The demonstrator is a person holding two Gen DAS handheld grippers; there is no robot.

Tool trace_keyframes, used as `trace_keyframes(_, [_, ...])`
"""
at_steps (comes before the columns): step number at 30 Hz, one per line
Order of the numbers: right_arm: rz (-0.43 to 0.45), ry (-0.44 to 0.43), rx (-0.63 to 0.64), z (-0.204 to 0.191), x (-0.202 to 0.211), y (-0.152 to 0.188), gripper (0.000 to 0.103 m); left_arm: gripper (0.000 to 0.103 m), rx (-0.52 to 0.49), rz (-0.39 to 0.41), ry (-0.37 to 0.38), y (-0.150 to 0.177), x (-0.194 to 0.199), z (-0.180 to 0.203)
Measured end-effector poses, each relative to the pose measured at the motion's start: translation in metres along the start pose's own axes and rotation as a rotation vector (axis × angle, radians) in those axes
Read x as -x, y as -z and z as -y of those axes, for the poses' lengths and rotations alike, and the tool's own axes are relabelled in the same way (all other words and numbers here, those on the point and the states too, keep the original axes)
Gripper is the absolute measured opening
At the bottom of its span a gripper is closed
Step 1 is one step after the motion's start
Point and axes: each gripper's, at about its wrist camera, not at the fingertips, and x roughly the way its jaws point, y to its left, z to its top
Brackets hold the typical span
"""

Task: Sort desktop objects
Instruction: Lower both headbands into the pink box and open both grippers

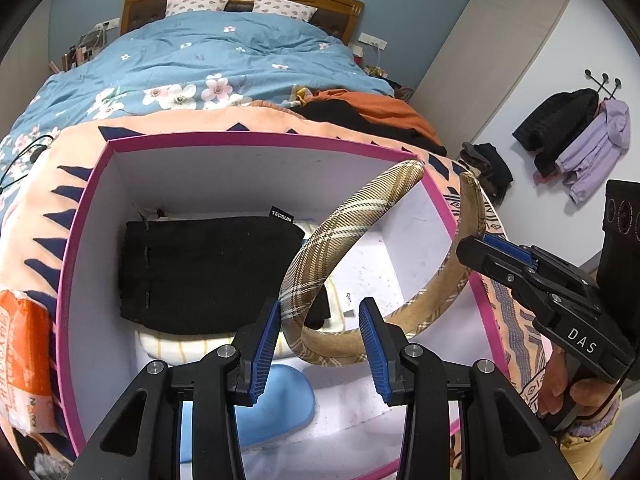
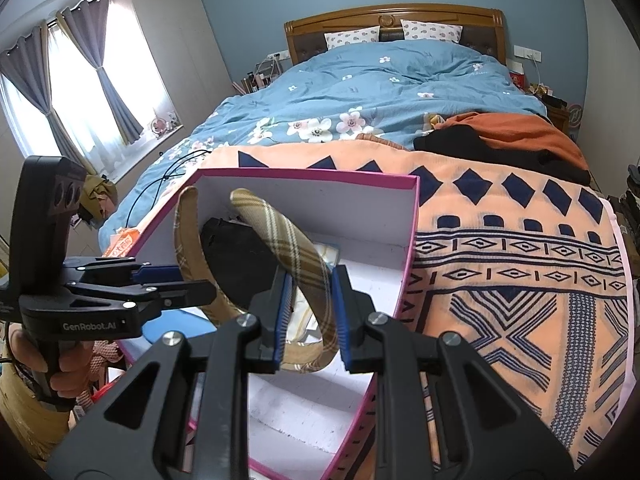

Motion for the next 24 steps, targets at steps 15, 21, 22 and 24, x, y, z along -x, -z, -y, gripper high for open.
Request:
trace_keyframes(15, [-0.036, 0.043, 0.004, 0.004, -0.018, -0.005, 0.023, 0.040, 0.019, -0.036, -0.007, -0.011, -0.015, -0.006])
trace_keyframes(21, [-0.069, 0.084, 0.023, 0.005, -0.031, -0.007, 0.023, 0.040, 0.030, -0.054, -0.010, -0.016, -0.023, -0.008])
trace_keyframes(22, [-0.074, 0.095, 0.024, 0.005, -0.033, -0.007, 0.023, 0.040, 0.031, -0.057, -0.013, -0.016, -0.024, -0.009])
trace_keyframes(24, [-0.080, 0.107, 0.034, 0.004, -0.036, -0.007, 0.023, 0.040, 0.035, -0.064, -0.018, -0.017, -0.027, -0.010])
